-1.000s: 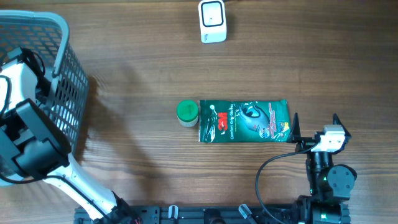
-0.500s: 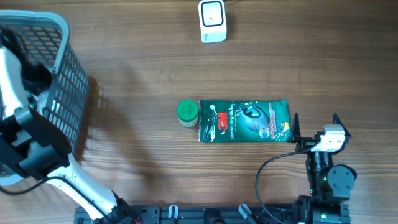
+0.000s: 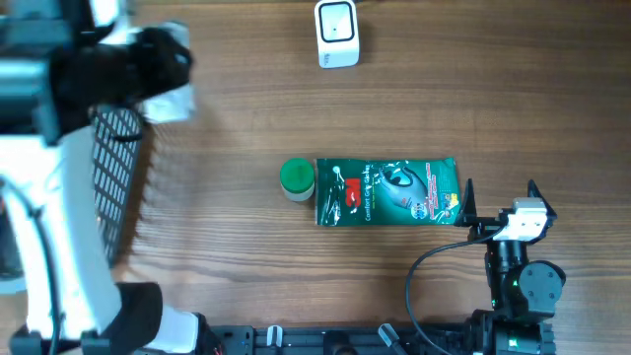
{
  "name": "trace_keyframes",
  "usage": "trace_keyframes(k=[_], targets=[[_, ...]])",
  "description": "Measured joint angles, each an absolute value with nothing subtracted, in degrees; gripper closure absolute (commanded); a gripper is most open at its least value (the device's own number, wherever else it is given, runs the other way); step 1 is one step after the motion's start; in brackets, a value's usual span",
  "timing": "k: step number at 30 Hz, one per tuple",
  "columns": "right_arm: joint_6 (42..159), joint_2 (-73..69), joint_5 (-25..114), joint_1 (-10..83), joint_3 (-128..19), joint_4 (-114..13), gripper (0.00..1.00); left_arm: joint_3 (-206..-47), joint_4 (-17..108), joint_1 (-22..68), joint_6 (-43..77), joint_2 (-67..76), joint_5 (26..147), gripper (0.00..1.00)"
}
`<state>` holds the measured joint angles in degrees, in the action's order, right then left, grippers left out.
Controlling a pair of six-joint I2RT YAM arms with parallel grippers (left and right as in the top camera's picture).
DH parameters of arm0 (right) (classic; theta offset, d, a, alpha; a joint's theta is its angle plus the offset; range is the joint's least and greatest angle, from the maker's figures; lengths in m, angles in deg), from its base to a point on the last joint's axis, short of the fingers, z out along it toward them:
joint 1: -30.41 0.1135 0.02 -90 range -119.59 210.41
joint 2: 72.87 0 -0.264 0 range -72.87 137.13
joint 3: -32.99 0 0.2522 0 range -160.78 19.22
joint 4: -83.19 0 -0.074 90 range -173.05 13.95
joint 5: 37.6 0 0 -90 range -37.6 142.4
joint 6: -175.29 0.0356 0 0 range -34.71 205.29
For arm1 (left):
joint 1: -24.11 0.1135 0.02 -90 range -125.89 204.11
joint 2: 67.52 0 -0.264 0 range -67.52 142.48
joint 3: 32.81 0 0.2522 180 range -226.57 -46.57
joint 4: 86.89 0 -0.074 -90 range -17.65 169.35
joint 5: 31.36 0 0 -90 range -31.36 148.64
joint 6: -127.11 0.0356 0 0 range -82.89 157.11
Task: Scan the item barcode
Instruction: 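Grasp the white Hansaplast box in the basket with the left gripper, then place the Hansaplast box on the table left of the jar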
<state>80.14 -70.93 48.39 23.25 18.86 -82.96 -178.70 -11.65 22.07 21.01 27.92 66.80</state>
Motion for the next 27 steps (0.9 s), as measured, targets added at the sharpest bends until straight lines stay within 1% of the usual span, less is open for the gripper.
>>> trace_keyframes(k=[3,6,8,11,14,15,16,19,20,22,23,25,27], targets=[[80.1,-70.9,48.4,23.3,18.9,-83.0,0.00,-162.3,-2.4,16.6,17.9,28.7,64.5,0.41],[80.1,-70.9,48.4,23.3,18.9,-83.0,0.00,-141.9,12.1,13.5,14.5,29.3,64.0,0.39],[80.1,-70.8,48.4,23.3,18.9,-83.0,0.00,-127.0,24.6,11.7,11.4,29.8,63.9,0.37],[80.1,-70.9,48.4,23.3,18.9,-83.0,0.00,-111.2,36.9,10.1,8.5,30.4,63.8,0.34],[80.1,-70.9,48.4,23.3,18.9,-83.0,0.00,-105.7,45.7,9.8,7.5,30.3,63.6,0.23],[80.1,-70.9,48.4,23.3,18.9,-83.0,0.00,-105.2,46.9,9.8,7.3,30.3,63.6,0.08],[80.1,-70.9,48.4,23.3,18.9,-83.0,0.00,-105.2,47.6,9.7,7.1,30.3,63.6,0.00],[80.1,-70.9,48.4,23.3,18.9,-83.0,0.00,-105.8,46.3,9.6,6.9,30.2,63.6,0.00],[80.1,-70.9,48.4,23.3,18.9,-82.9,0.00,-108.2,41.0,9.6,7.1,29.9,62.9,0.00],[80.1,-70.9,48.4,23.3,18.9,-82.9,0.00,-120.5,29.6,9.5,8.8,27.8,59.6,0.00],[80.1,-70.9,48.4,23.3,18.9,-82.8,0.00,-129.1,24.3,9.5,9.8,26.5,57.6,0.00],[80.1,-70.8,48.4,23.3,18.9,-82.8,0.00,-150.9,16.7,10.0,11.2,24.2,51.8,0.00],[80.1,-70.8,48.4,23.3,18.9,-82.9,0.00,-168.3,10.0,13.5,11.8,20.5,45.8,0.00]])
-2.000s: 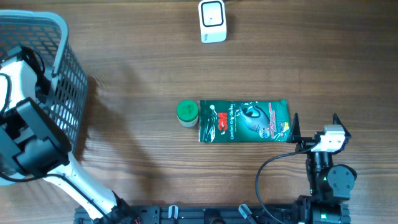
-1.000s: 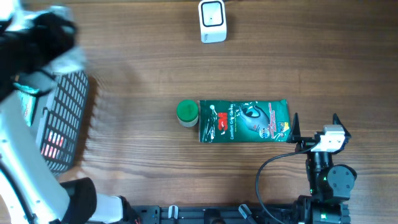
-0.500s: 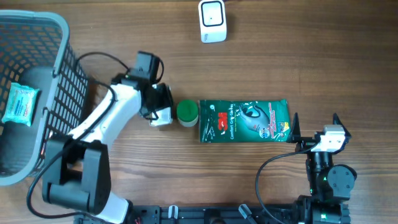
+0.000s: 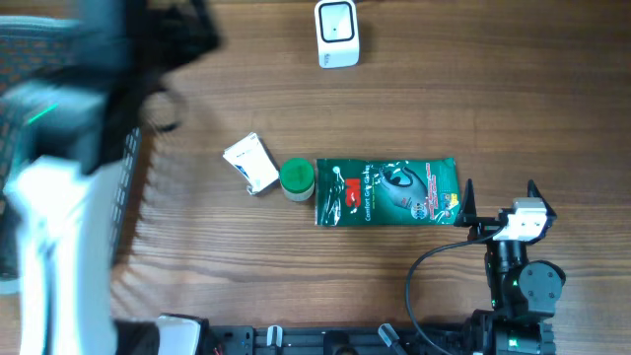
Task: Scan the item barcode
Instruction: 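Place the Hansaplast box on the table left of the jar, then grasp the red Kleenex tissue pack in the basket with the left gripper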
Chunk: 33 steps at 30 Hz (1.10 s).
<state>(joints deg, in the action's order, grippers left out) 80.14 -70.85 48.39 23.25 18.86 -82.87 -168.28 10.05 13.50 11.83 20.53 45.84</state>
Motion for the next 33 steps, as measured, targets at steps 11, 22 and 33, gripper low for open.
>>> trace_keyframes(k=[11,22,33], targets=[[80.1,-70.8,48.4,23.3,18.9,-82.9,0.00,-166.6,-10.2,57.8,-0.4,30.4,49.6,0.00],[80.1,-70.8,48.4,23.3,18.9,-82.9,0.00,-121.1,13.2,62.9,-1.4,34.2,50.8,0.00],[80.1,-70.8,48.4,23.3,18.9,-82.9,0.00,-113.5,18.6,63.1,-2.0,33.5,50.1,0.96]])
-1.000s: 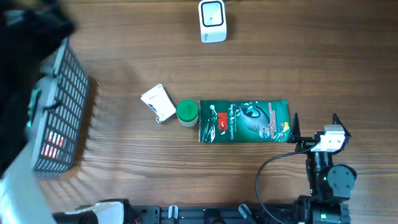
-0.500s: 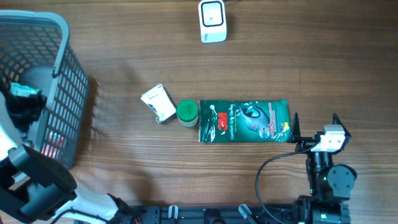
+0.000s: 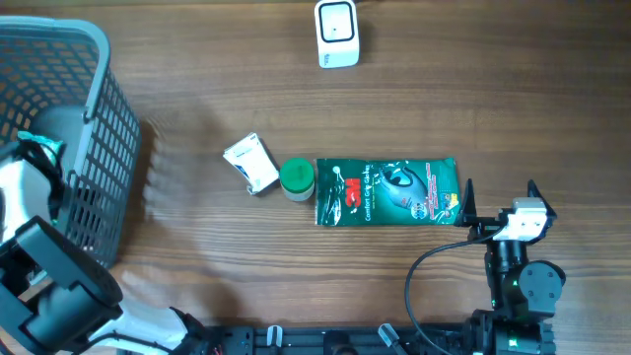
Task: Scan the item barcode
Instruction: 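Grasp the red Kleenex tissue pack in the basket with the left gripper, then place the tissue pack on the table below the Hansaplast box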
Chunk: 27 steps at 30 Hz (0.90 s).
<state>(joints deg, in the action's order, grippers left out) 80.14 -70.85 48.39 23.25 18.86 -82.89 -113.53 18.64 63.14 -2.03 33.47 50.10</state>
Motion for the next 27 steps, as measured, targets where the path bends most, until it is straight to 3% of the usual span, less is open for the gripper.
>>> trace_keyframes(k=[7,10,12,17,22,27], targets=[[80.1,-70.9,48.4,23.3,18.9,-82.9,0.00,-151.5,-6.8,63.2,-1.9,33.8,50.8,0.96],[80.1,-70.8,48.4,23.3,18.9,-82.9,0.00,-169.6,-12.6,62.8,0.7,31.6,57.6,0.96],[80.1,-70.8,48.4,23.3,18.9,-82.9,0.00,-173.6,-12.9,60.9,2.8,28.3,63.8,0.96],[80.1,-70.8,48.4,23.3,18.9,-82.9,0.00,-175.4,-14.8,44.8,7.7,19.7,71.2,0.96],[80.1,-70.8,48.4,23.3,18.9,-83.0,0.00,-172.0,-16.6,26.9,9.4,19.6,66.8,0.96],[80.1,-70.8,48.4,23.3,18.9,-83.0,0.00,-153.5,-2.9,15.9,8.5,19.7,64.0,0.96]])
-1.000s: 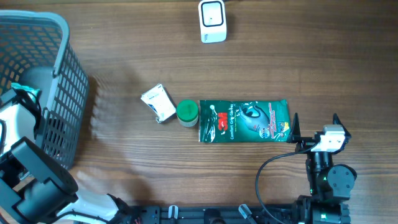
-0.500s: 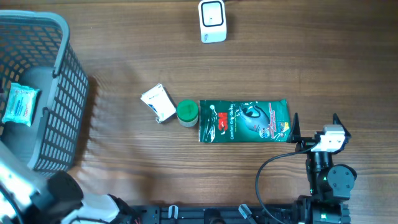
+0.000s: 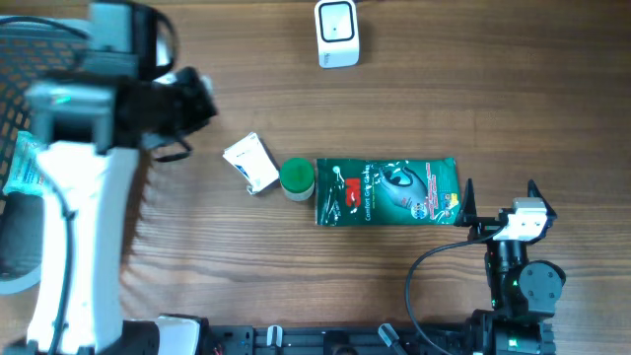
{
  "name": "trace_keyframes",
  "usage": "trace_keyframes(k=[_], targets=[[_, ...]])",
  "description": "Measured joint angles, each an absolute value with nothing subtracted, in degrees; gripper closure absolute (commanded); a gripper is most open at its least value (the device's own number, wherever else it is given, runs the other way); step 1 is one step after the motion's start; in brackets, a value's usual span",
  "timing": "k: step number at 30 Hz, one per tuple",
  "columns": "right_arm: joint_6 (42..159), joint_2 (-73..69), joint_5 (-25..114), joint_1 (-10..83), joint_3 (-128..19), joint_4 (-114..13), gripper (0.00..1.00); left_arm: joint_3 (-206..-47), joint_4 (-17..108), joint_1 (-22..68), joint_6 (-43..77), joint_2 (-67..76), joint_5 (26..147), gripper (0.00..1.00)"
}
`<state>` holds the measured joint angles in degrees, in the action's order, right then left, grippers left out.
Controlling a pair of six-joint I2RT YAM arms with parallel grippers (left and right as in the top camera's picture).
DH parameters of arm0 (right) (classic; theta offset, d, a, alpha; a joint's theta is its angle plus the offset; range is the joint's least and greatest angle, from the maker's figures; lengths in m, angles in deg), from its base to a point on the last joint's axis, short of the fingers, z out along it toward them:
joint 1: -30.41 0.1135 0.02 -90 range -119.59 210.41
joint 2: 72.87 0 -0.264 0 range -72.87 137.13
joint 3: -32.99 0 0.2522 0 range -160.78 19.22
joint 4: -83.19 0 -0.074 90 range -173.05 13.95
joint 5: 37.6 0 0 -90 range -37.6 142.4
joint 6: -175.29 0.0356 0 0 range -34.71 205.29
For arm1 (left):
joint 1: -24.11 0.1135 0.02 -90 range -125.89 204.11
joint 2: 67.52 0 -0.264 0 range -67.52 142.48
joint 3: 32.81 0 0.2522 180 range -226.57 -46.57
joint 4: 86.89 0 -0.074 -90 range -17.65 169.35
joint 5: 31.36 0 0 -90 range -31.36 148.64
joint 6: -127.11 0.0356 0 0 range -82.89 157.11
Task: Scan the item barcode
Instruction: 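Place the tissue pack on the table below the Hansaplast box, then reach into the basket and grasp the light green wipes pack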
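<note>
The white scanner [image 3: 336,33] stands at the table's far edge. A small white box [image 3: 251,164], a green-capped bottle [image 3: 297,179] and a green packet [image 3: 387,191] lie in a row mid-table. My left arm reaches up the left side. Its dark, motion-blurred gripper [image 3: 185,102] hangs just right of the basket, up and left of the white box; whether it holds anything cannot be made out. My right gripper [image 3: 500,197] rests open at the packet's right end with nothing in it.
A grey mesh basket [image 3: 18,104] fills the left edge, mostly covered by my left arm. A pale blue packet [image 3: 20,163] shows inside it. A black cable [image 3: 424,271] loops beside the right arm's base.
My left arm was pulled back to the lower left corner, leaving the basket in full view. It now stretches over the basket with its gripper near the basket's right rim. Items and right arm unchanged.
First my left gripper held something white by the basket's right edge, with only the bottle and packet mid-table. Then a white box lay beside the bottle and the arm was higher up. The arm then sat at lower left, and is now back over the basket.
</note>
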<state>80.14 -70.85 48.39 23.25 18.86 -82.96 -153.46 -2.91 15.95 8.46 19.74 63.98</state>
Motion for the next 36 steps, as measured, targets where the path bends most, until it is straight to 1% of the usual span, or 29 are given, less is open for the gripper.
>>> trace_keyframes(k=[6,7,8,9,10,11,12,14,15,16,19,21,22,24,26,27,28,30,32,34,35,36], targets=[[80.1,-70.9,48.4,23.3,18.9,-83.1,0.00,-119.6,22.1,9.8,3.5,20.7,63.6,0.96],[80.1,-70.9,48.4,23.3,18.9,-83.0,0.00,-116.0,25.0,9.2,2.7,20.7,63.6,0.94],[80.1,-70.9,48.4,23.3,18.9,-83.0,0.00,-108.8,29.5,8.3,1.3,20.7,63.6,0.87],[80.1,-70.9,48.4,23.3,18.9,-83.0,0.00,-104.9,31.4,7.6,0.4,20.8,63.6,0.87],[80.1,-70.9,48.4,23.3,18.9,-83.0,0.00,-101.8,33.3,7.0,-0.2,20.8,63.6,0.93],[80.1,-70.9,48.4,23.3,18.9,-83.0,0.00,-100.3,34.1,6.5,-0.8,20.8,63.6,0.94],[80.1,-70.9,48.4,23.3,18.9,-83.0,0.00,-99.5,34.7,6.0,-1.1,20.8,63.5,0.90],[80.1,-70.9,48.4,23.3,18.9,-83.0,0.00,-99.1,36.1,4.1,-1.7,20.8,63.6,0.51],[80.1,-70.9,48.4,23.3,18.9,-83.0,0.00,-99.1,36.8,3.4,-1.7,20.8,63.6,0.28],[80.1,-70.9,48.4,23.3,18.9,-83.0,0.00,-99.1,37.7,2.6,-2.1,20.8,63.6,0.00],[80.1,-70.9,48.4,23.3,18.9,-83.0,0.00,-99.4,37.5,0.3,-2.5,20.8,63.6,0.00],[80.1,-70.9,48.4,23.3,18.9,-83.0,0.00,-103.5,30.1,0.2,-2.6,20.7,62.2,0.00],[80.1,-70.9,48.4,23.3,18.9,-82.8,0.00,-108.4,23.2,0.5,-2.7,20.4,60.1,0.00],[80.1,-70.8,48.4,23.3,18.9,-82.9,0.00,-128.8,10.0,1.6,-2.5,18.5,52.0,0.00],[80.1,-70.8,48.4,23.3,18.9,-83.0,0.00,-143.1,4.5,2.5,-1.5,17.3,46.6,0.00],[80.1,-70.8,48.4,23.3,18.9,-82.9,0.00,-156.0,3.1,4.1,-0.8,17.0,40.9,0.00],[80.1,-70.8,48.4,23.3,18.9,-82.9,0.00,-160.2,3.1,5.5,-0.6,16.3,39.1,0.00],[80.1,-70.8,48.4,23.3,18.9,-82.9,0.00,-168.5,2.5,13.2,-0.3,13.8,33.5,0.00],[80.1,-70.8,48.4,23.3,18.9,-82.9,0.00,-169.8,0.0,24.8,-2.2,12.2,29.6,0.00],[80.1,-70.8,48.4,23.3,18.9,-82.9,0.00,-168.9,-1.3,31.6,-4.8,12.8,30.5,0.00],[80.1,-70.8,48.4,23.3,18.9,-82.9,0.00,-167.2,-1.9,36.6,-6.2,13.5,31.2,0.00],[80.1,-70.8,48.4,23.3,18.9,-82.9,0.00,-163.5,-1.3,43.5,-7.9,14.9,33.0,0.00]])
